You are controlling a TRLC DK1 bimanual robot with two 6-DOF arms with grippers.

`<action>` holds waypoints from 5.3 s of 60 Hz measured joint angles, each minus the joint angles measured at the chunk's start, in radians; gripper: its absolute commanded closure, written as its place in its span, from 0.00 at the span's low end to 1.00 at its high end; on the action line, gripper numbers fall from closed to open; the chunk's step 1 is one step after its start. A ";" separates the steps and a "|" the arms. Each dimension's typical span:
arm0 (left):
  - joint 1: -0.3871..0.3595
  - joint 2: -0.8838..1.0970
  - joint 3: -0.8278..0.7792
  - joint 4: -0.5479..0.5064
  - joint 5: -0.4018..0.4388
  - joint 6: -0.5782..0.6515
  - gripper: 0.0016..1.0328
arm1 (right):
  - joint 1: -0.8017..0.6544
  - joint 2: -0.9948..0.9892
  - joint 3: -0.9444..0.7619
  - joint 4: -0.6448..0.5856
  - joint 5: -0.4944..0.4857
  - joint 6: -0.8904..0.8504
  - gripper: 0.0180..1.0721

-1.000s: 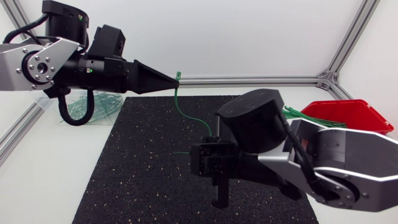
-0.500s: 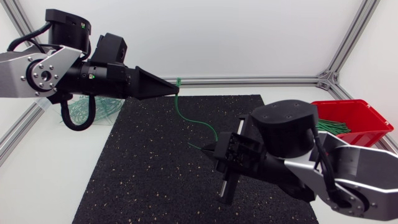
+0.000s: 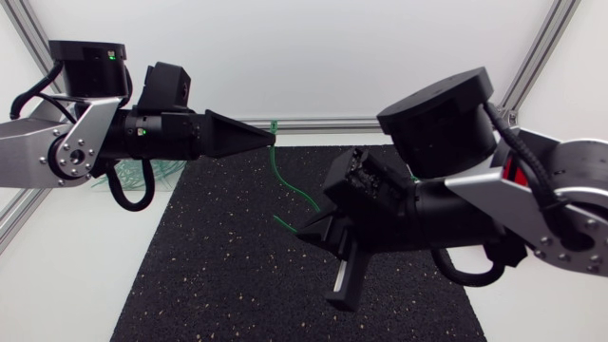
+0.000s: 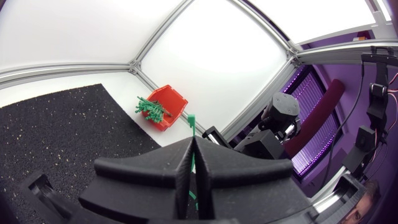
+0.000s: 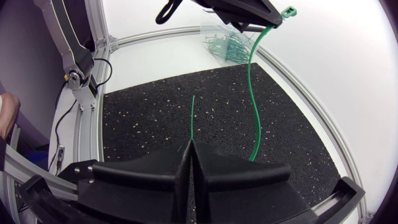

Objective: Take a green cable tie from the red box, thread the tail through the head to close it, then place it in the transparent bin on the left.

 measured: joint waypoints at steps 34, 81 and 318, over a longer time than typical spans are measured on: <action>-0.038 -0.030 -0.036 0.160 -0.008 -0.184 0.97 | 0.023 -0.089 0.103 -0.105 -0.069 0.126 0.95; -0.039 -0.030 -0.048 0.160 -0.012 -0.184 0.97 | -0.074 -0.082 0.171 -0.145 -0.238 0.167 0.95; -0.117 -0.098 -0.146 0.243 -0.096 -0.220 0.97 | -0.223 0.069 0.478 -0.312 -0.544 1.719 0.95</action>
